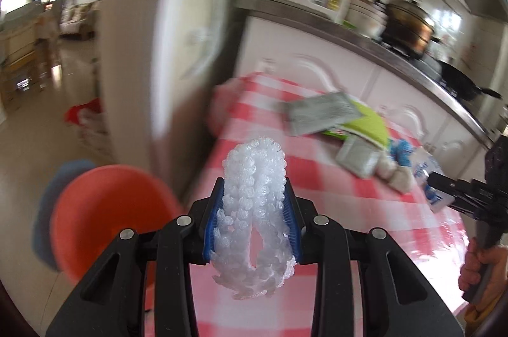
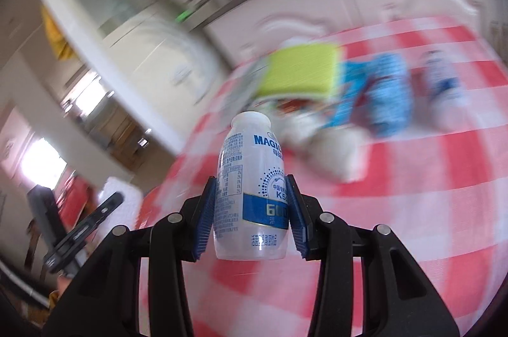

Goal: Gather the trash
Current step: 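Carry the foam net to the pink bucket and open the left tool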

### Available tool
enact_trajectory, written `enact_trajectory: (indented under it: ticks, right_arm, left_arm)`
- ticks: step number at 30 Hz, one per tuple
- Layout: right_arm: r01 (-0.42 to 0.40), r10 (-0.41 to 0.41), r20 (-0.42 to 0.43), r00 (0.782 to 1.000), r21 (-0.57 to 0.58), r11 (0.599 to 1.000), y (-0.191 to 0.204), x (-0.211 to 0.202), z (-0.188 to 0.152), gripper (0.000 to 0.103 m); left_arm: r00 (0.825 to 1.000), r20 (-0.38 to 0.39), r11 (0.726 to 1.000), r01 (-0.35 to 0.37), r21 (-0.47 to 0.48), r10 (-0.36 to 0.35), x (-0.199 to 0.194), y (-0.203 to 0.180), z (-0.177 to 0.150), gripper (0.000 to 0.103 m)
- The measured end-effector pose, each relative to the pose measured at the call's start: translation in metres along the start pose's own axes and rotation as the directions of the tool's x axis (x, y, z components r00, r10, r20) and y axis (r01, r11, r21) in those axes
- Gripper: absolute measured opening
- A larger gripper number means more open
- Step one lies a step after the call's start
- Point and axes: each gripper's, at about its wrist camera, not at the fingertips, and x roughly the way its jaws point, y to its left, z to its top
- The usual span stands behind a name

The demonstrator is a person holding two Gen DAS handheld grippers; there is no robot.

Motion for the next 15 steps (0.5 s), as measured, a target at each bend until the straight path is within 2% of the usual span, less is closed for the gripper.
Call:
enact_trajectory:
  ticks: [4,8,15]
  right_arm:
    - [-0.103,0.097,-0.101,0.990,-0.056,0.993,0.050,0.040,-0.008,0.044]
    - [-0.197,0.170,-0.213,0.962,-0.114,0.974,0.102,0.082,-0.018,0.044]
    - [-0.291,0.212,-0.339,0.916,-0.201,0.935,0.180,0.146,-0.026,0.044]
  left_arm:
    - [0.996,0.000,0.993,-0.088,-0.075,0.089,-0.011,0.051,-0.004,0.037]
    - [0.989,-0.010,0.978,-0.148,-0.144,0.148,-0.015,0.093,-0.010,0.038]
    - [0.987,-0.050,0.957,-0.158,-0.244,0.151,-0.001,0.137,-0.023,0.039]
